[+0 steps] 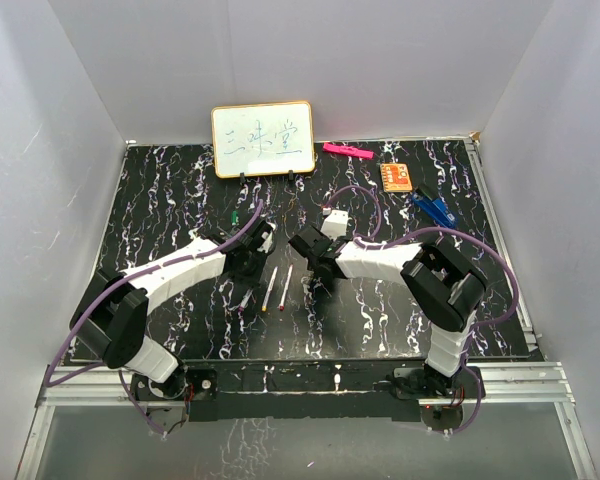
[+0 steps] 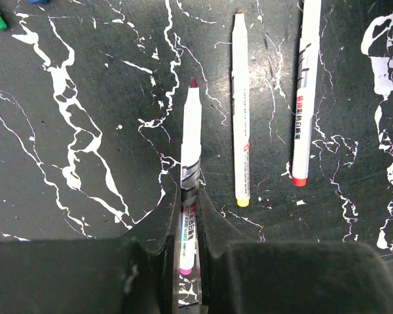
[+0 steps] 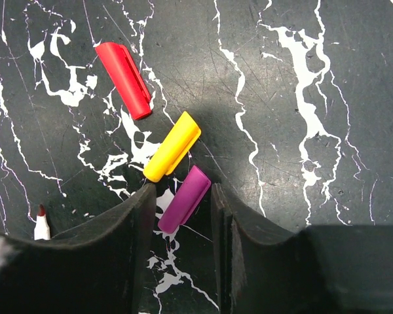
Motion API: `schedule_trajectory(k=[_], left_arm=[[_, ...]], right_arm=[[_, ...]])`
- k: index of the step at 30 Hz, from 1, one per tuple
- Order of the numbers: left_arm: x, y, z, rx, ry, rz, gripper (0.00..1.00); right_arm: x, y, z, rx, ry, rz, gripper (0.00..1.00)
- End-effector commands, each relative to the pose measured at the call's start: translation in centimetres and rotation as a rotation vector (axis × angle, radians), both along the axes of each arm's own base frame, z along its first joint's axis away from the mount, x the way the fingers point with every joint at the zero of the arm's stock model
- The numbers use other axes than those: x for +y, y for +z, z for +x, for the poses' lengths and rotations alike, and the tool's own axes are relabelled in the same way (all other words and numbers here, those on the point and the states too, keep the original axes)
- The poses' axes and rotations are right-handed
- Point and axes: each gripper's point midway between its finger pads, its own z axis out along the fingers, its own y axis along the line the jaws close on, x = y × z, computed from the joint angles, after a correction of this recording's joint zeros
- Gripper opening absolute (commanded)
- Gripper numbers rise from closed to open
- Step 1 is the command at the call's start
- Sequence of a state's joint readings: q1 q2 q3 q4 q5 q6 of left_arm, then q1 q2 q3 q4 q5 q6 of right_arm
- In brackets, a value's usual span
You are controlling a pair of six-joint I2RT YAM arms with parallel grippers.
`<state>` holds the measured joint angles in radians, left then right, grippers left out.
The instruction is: Insert the pens into the pen caps
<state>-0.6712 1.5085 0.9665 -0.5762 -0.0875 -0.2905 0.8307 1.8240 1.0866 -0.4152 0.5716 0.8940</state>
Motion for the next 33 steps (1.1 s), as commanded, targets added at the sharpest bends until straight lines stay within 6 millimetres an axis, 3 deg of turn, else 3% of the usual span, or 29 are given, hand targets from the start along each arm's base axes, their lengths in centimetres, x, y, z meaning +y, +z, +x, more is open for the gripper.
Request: schedule_trajectory(k=[1,16,24,29,33], left_arm=[[0.1,1.1,0.0,-0.030,0.001,-0.015,0.00],[0.0,1.5,0.4,-0.043,0.006,-0.013,0.00],[-0.3,1.6,0.7,-0.047,0.000,-0.023,0.00],[-0.4,1.7,0.7,-0.047,-0.005,-0.029,0.00],[-1.0,2.0,0.8,-0.055,-0.020,-0.056,0.00]], right_arm=[[0.8,-0.5,0.1,0.016,0.010,0.015,0.34],[-1.7,-3.9,-3.7,0.152,0.027,-0.058,0.17],[-2.5,-5.2,-5.8,0.205,0.061,-0.040,0.00],[-1.5,-4.8,-5.8,0.199,0.110,0.008,0.00],[-0.7,-2.2,-4.0,0.111,0.135,0.020,0.00]])
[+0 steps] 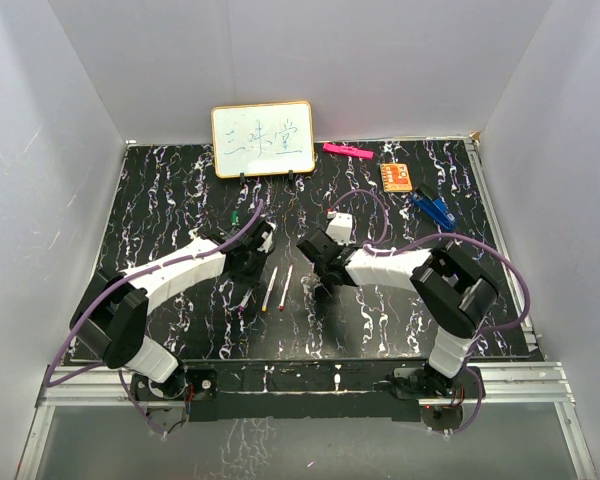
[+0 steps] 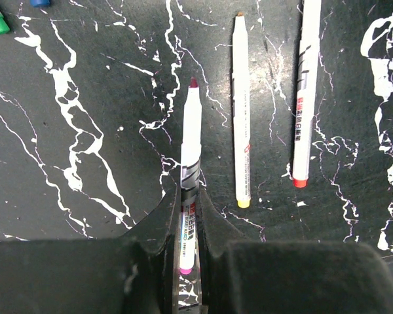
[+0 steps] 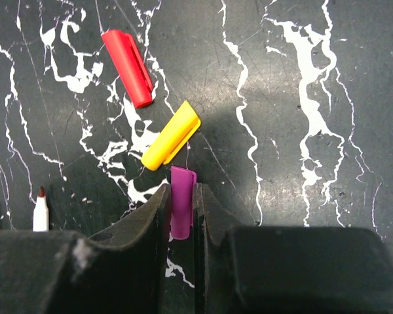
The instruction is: Insert the pens into the pen caps
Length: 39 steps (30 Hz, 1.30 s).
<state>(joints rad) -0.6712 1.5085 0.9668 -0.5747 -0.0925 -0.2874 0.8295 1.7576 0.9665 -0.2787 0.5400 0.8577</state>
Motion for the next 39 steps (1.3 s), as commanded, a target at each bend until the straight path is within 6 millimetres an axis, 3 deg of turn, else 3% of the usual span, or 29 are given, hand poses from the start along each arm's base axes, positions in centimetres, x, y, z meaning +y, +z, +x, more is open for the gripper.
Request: schedule_trajectory(k=[1,7,15,23,30,39], left_arm=[[-1.3,2.0,0.7,-0.052,-0.024,-0.072,0.00],[-3.5,2.9,1.1,-0.101,-0.051,-0.213,0.00],[-6.6,4.5,1.9,-0.173,-0.104,-0.392,0.00],[-11.2,9.9,1.8,-0.298,-0.176,-0.752,0.00],[-13.8,12.8,0.9,-0.347,-0.257,-0.984,0.00],[-14.9,14.7,0.2,-0.421,-0.307,-1.075,0.00]], right_arm=[[-0.2,-0.6,-2.7,0.101,0.099,-0.023,0.00],[1.4,6.6,0.2,-0.135,0.138,0.089,0.00],[1.3,16.2,2.1,-0.464,0.176,0.262,0.00],[0.7,23.6,1.8,-0.762,0.221,0.440,0.00],[1.1,26.9,-0.1,-0.959,0.307,0.606,0.00],[1.1,28.1,-1.1,-1.021,0.327,0.706,0.00]])
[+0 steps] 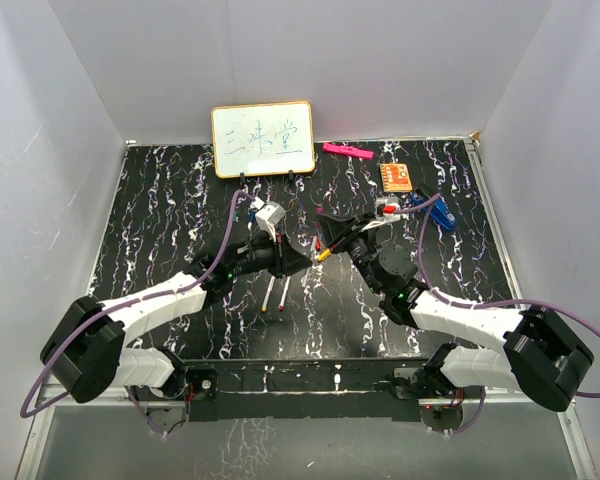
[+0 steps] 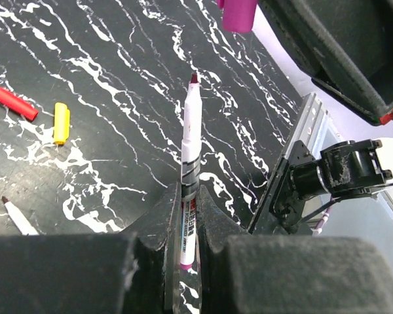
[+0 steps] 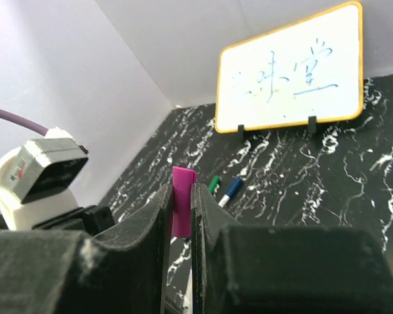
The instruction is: Insert the pens into the pen caps
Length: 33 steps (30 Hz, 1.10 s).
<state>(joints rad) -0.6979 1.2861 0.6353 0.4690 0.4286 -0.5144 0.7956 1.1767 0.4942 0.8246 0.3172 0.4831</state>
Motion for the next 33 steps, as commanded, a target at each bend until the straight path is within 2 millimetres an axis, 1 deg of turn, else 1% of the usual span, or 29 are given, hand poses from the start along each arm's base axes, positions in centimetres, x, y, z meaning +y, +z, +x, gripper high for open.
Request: schedule_trajectory(k=[1,6,12,15,28,33], left_arm=[[-1.0,3.7,-0.3,-0.100,-0.032,-0.113,0.00],[-1.0,4.3,-0.5,-0.114,-0.027,-0.133,0.00],[-0.6,5.6,-0.6,-0.162,-0.008,-0.161,0.00],[-0.4,5.6,-0.4,-0.171,0.001,-0.152,0.00],[-0.9,4.6,-0.4,-0.138,-0.013,-0.137,0.00],[-0.7,4.7,-0.3,-0.144,-0.004,-0.139,0.00]], right_arm=[[-0.5,4.4,-0.8,-0.124,0.021,0.135,0.00],[-0.6,4.2,-0.8,-0.122,0.019,0.136,0.00],[-0.6,3.9,-0.8,-0.114,0.015,0.133,0.00],[-0.6,3.9,-0.8,-0.111,0.015,0.136,0.00],[-0.3,3.8,-0.9,-0.096,0.034,0.158,0.00],[0.0,3.1,-1.0,-0.073,0.052,0.164,0.00]])
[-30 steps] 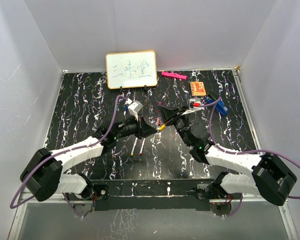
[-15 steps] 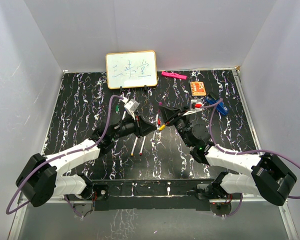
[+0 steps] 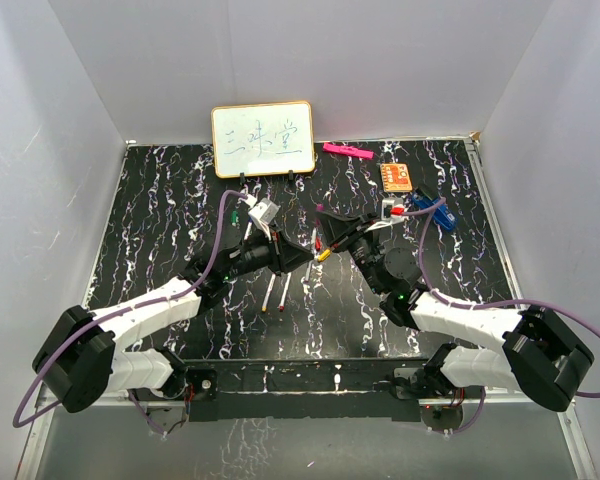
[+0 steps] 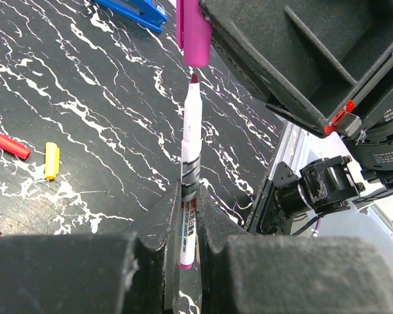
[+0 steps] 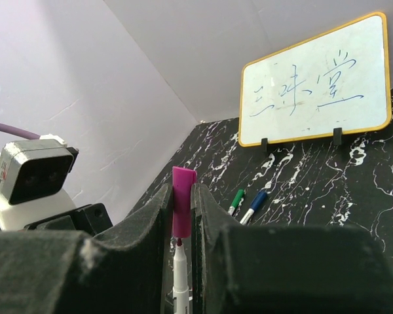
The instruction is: Insert the pens into the pen caps
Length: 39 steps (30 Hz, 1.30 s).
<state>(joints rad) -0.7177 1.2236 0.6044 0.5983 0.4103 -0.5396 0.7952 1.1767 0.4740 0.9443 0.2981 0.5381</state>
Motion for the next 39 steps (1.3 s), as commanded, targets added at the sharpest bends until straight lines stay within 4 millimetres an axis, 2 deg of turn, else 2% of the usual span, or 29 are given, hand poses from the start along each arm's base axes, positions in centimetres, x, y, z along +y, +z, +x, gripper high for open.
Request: schedule_trajectory(k=[1,13,24,29,34,39], left_arm=[[-0.3,1.1,0.0,-0.043,-0.008,-0.026,0.00],[0.0,0.8,0.3,-0.040,0.018,-0.015,0.00],[0.1,1.1,0.5,-0.044,0.036,-0.029,0.00],[0.8,2.0,0.7,-0.073,0.074,-0.050,0.00],[1.2,2.9,1.2,-0.104,0.117,-0.084,0.00],[1.8,5.1,1.6,-0.167,0.166,-0.165,0.00]], right_arm=[[-0.1,0.8,-0.4,-0.021,0.025,0.048,0.00],[0.4,0.0,-0.9,0.002,0.060,0.046,0.00],[2.0,-2.2,-1.7,0.066,0.157,0.048,0.00],[2.4,-3.1,-1.8,0.092,0.178,0.021,0.00],[4.0,-4.4,-2.3,0.115,0.258,-0.041,0.00],[5.5,-5.8,-3.4,0.128,0.357,-0.081,0.00]])
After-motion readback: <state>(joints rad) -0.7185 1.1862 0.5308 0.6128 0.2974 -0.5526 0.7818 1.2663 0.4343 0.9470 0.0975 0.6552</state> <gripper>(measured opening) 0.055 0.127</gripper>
